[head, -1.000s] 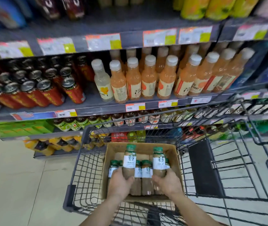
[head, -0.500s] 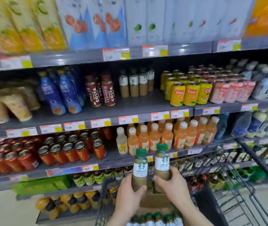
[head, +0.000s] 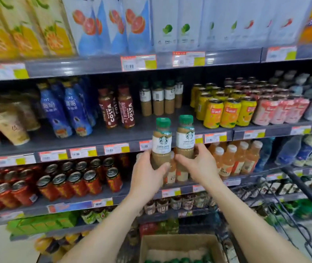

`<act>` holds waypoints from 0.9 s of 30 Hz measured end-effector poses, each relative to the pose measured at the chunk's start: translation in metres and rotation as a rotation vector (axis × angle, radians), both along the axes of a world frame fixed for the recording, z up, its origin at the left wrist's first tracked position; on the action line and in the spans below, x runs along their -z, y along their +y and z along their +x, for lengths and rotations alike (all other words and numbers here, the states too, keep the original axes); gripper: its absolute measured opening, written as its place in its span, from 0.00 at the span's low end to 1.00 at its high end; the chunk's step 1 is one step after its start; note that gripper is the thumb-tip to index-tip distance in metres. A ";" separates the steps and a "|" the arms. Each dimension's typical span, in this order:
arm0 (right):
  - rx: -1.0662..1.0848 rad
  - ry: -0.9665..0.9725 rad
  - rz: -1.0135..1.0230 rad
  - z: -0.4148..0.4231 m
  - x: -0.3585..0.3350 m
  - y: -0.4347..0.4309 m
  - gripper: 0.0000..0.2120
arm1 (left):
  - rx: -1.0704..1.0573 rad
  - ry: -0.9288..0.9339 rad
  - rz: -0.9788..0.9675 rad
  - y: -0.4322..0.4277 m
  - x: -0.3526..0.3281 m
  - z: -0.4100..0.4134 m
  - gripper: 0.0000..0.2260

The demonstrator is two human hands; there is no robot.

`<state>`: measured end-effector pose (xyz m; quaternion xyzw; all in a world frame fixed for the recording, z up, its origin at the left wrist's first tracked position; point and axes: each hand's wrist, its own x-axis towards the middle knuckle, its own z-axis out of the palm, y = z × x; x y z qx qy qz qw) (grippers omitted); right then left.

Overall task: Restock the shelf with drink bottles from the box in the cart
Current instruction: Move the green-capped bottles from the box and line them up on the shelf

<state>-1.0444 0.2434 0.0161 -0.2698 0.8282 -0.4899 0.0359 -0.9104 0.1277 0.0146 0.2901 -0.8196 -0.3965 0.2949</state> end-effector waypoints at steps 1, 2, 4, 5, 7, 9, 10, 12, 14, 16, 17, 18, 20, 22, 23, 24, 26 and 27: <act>0.002 0.014 -0.014 -0.014 -0.007 -0.009 0.24 | -0.011 0.017 -0.015 -0.007 -0.007 -0.010 0.22; 0.005 0.027 -0.027 -0.027 -0.013 -0.017 0.23 | -0.023 0.029 -0.027 -0.014 -0.013 -0.020 0.23; 0.013 0.053 -0.055 -0.055 -0.025 -0.035 0.22 | -0.058 0.042 -0.048 -0.029 -0.026 -0.039 0.24; 0.019 0.066 -0.068 -0.068 -0.030 -0.044 0.22 | -0.076 0.050 -0.060 -0.036 -0.032 -0.048 0.25; 0.032 0.090 -0.078 -0.095 -0.039 -0.061 0.22 | -0.110 0.073 -0.080 -0.050 -0.041 -0.065 0.24; 0.050 0.096 -0.070 -0.120 -0.044 -0.078 0.23 | -0.121 0.088 -0.083 -0.062 -0.047 -0.081 0.23; 0.058 0.096 -0.058 -0.132 -0.045 -0.087 0.23 | -0.123 0.089 -0.087 -0.068 -0.047 -0.088 0.22; 0.069 0.095 -0.031 -0.153 -0.044 -0.104 0.25 | -0.129 0.075 -0.106 -0.078 -0.047 -0.102 0.23; 0.085 0.082 -0.005 -0.170 -0.039 -0.120 0.26 | -0.133 0.047 -0.116 -0.085 -0.043 -0.113 0.25; 0.100 0.052 0.023 -0.183 -0.029 -0.134 0.26 | -0.143 0.018 -0.113 -0.092 -0.037 -0.123 0.24; 0.103 0.035 0.024 -0.189 -0.024 -0.141 0.26 | -0.152 0.009 -0.111 -0.094 -0.033 -0.127 0.24; 0.109 0.023 0.016 -0.194 -0.020 -0.147 0.25 | -0.162 0.004 -0.111 -0.097 -0.030 -0.131 0.23; 0.125 0.023 0.009 -0.203 -0.016 -0.159 0.25 | -0.173 -0.010 -0.111 -0.102 -0.025 -0.138 0.23; 0.138 0.046 0.026 -0.210 -0.012 -0.168 0.26 | -0.170 -0.021 -0.106 -0.108 -0.020 -0.144 0.23; 0.148 0.053 0.040 -0.212 -0.010 -0.171 0.27 | -0.167 -0.021 -0.102 -0.111 -0.018 -0.146 0.22; 0.162 0.052 0.053 -0.214 -0.007 -0.175 0.27 | -0.165 -0.015 -0.101 -0.114 -0.017 -0.148 0.22; 0.186 0.036 0.071 -0.218 -0.003 -0.180 0.26 | -0.162 0.008 -0.107 -0.119 -0.015 -0.151 0.20; 0.196 0.026 0.079 -0.220 -0.002 -0.182 0.25 | -0.164 0.016 -0.110 -0.121 -0.014 -0.153 0.20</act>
